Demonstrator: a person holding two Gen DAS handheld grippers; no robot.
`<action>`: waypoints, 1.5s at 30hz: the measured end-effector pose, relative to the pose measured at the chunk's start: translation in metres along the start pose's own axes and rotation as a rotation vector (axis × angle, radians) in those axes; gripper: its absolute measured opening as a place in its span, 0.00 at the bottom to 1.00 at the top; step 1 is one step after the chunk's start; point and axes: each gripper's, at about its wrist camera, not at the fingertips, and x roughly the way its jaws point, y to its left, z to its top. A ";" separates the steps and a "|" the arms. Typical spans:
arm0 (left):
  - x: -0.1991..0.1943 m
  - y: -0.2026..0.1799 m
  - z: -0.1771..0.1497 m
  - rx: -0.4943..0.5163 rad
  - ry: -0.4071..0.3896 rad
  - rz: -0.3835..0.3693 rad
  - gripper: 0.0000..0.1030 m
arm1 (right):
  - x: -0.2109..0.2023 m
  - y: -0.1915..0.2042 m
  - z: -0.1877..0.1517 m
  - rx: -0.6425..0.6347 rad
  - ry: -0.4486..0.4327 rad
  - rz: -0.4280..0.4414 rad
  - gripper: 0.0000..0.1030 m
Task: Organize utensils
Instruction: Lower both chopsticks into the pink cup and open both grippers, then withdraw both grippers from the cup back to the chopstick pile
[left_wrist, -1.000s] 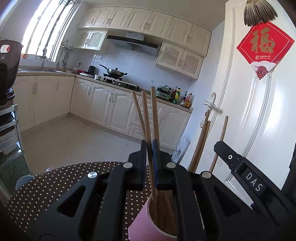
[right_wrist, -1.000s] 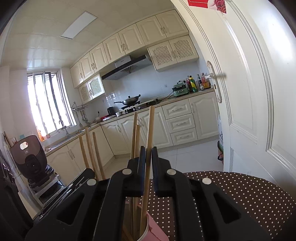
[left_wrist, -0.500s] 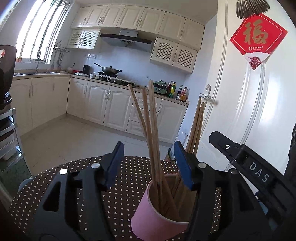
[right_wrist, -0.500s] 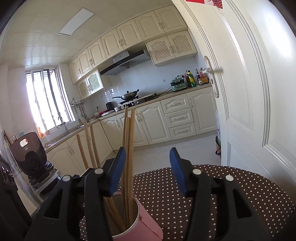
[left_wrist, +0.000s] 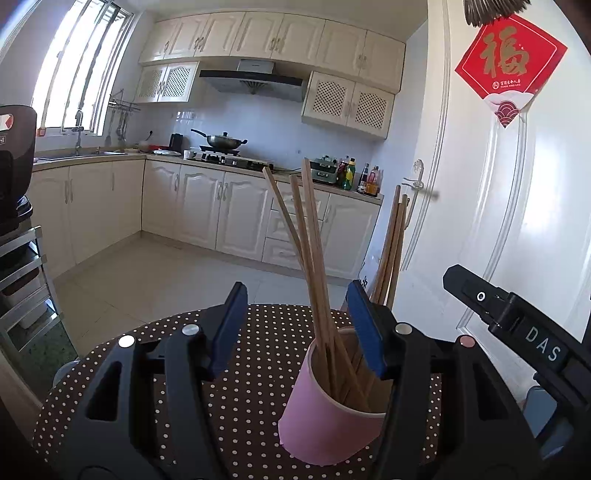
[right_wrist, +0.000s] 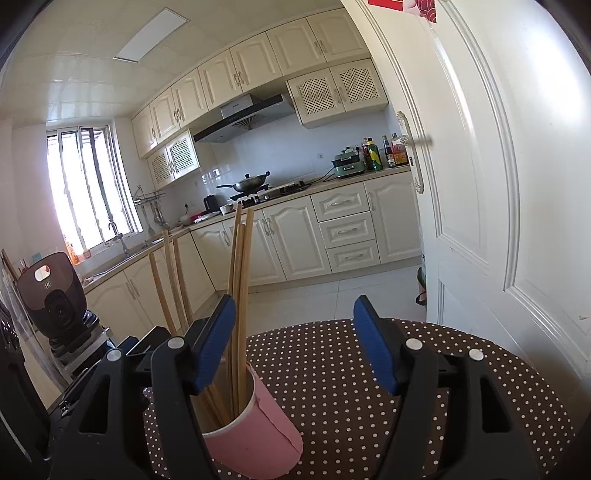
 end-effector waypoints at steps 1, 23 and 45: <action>-0.001 -0.001 0.000 0.005 0.001 0.001 0.55 | -0.002 0.000 0.000 0.000 0.002 -0.003 0.62; -0.065 -0.018 -0.020 0.082 0.008 -0.003 0.59 | -0.065 -0.012 -0.020 -0.008 0.033 -0.056 0.77; -0.114 -0.008 -0.069 0.139 0.209 0.052 0.65 | -0.093 -0.022 -0.088 -0.033 0.388 -0.116 0.77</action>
